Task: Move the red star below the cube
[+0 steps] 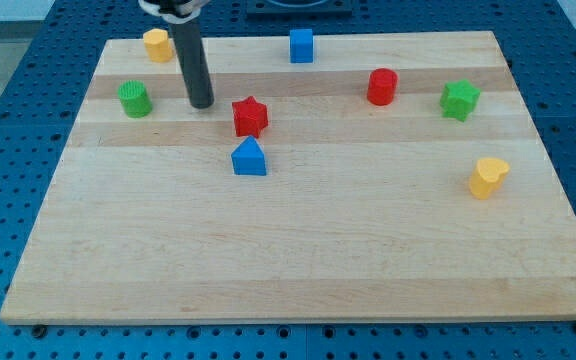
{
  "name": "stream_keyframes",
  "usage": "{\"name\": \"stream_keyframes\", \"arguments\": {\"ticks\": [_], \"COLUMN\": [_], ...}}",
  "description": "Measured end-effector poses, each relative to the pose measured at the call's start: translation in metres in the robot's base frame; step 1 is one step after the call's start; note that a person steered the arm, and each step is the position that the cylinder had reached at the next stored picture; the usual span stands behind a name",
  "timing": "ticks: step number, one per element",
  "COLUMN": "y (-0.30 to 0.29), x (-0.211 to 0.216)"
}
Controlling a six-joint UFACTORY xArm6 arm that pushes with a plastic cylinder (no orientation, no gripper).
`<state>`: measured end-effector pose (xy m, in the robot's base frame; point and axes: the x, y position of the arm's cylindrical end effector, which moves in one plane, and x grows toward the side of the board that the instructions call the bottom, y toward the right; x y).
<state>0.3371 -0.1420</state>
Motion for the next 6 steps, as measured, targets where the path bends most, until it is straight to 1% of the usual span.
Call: {"name": "stream_keyframes", "arguments": {"ticks": [1, 2, 3, 4, 5, 6], "y": [0.002, 0.027, 0.052, 0.085, 0.108, 0.056], "x": [0.033, 0.052, 0.046, -0.003, -0.033, 0.001]}}
